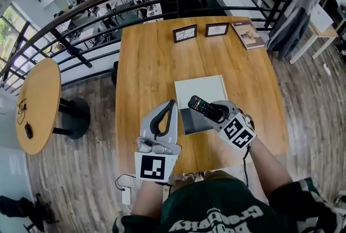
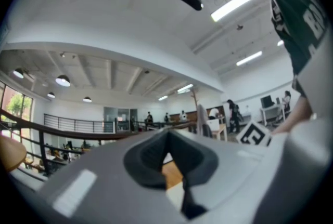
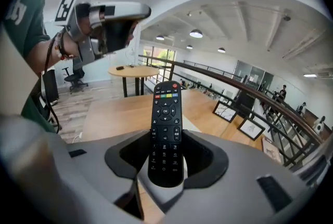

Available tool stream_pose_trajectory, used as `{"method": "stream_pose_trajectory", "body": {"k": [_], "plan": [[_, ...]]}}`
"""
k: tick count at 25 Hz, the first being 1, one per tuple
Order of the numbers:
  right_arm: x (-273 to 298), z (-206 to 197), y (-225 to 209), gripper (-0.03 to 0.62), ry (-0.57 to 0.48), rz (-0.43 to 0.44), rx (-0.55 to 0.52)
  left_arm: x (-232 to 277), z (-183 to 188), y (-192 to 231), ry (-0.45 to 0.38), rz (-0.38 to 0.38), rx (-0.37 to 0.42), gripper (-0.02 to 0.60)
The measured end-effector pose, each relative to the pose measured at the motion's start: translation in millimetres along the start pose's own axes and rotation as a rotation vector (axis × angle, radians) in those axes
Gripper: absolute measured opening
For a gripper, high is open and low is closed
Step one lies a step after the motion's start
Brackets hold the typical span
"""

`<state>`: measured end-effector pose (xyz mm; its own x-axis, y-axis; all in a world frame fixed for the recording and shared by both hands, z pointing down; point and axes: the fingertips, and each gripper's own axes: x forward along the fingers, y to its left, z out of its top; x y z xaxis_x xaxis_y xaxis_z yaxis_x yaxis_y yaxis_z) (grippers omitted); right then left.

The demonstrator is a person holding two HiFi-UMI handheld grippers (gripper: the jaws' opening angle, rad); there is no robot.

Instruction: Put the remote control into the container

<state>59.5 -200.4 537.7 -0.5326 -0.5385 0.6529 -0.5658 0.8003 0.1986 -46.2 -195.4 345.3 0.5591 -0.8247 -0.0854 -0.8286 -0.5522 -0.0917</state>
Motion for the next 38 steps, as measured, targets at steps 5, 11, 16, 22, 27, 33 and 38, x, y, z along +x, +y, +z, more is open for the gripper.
{"method": "stream_pose_trajectory", "body": {"k": [5, 11, 16, 22, 27, 33, 38], "plan": [[42.7, -44.8, 13.8, 0.199, 0.187, 0.104, -0.045, -3.7, -7.5, 3.8, 0.012, 0.029, -0.006, -0.002], [79.1, -89.1, 24.3, 0.199, 0.357, 0.22, -0.098, -8.0, -15.3, 10.0, 0.029, 0.057, -0.001, -0.002], [98.5, -113.1, 29.1, 0.199, 0.454, 0.282, -0.11, -9.8, -20.5, 18.1, 0.036, 0.075, -0.01, -0.002], [113.0, -130.1, 28.7, 0.199, 0.527, 0.302, -0.126, -11.6, -24.8, 27.4, 0.041, 0.093, -0.014, -0.002], [120.9, -135.7, 27.4, 0.199, 0.563, 0.309, -0.125, -13.1, -29.2, 36.4, 0.05, 0.117, -0.03, -0.002], [123.3, -141.2, 31.0, 0.199, 0.592, 0.327, -0.148, -13.0, -27.8, 41.7, 0.043, 0.124, -0.03, -0.002], [124.4, -144.4, 30.4, 0.199, 0.603, 0.329, -0.14, -9.7, -27.6, 41.1, 0.041, 0.12, -0.035, -0.002]]}}
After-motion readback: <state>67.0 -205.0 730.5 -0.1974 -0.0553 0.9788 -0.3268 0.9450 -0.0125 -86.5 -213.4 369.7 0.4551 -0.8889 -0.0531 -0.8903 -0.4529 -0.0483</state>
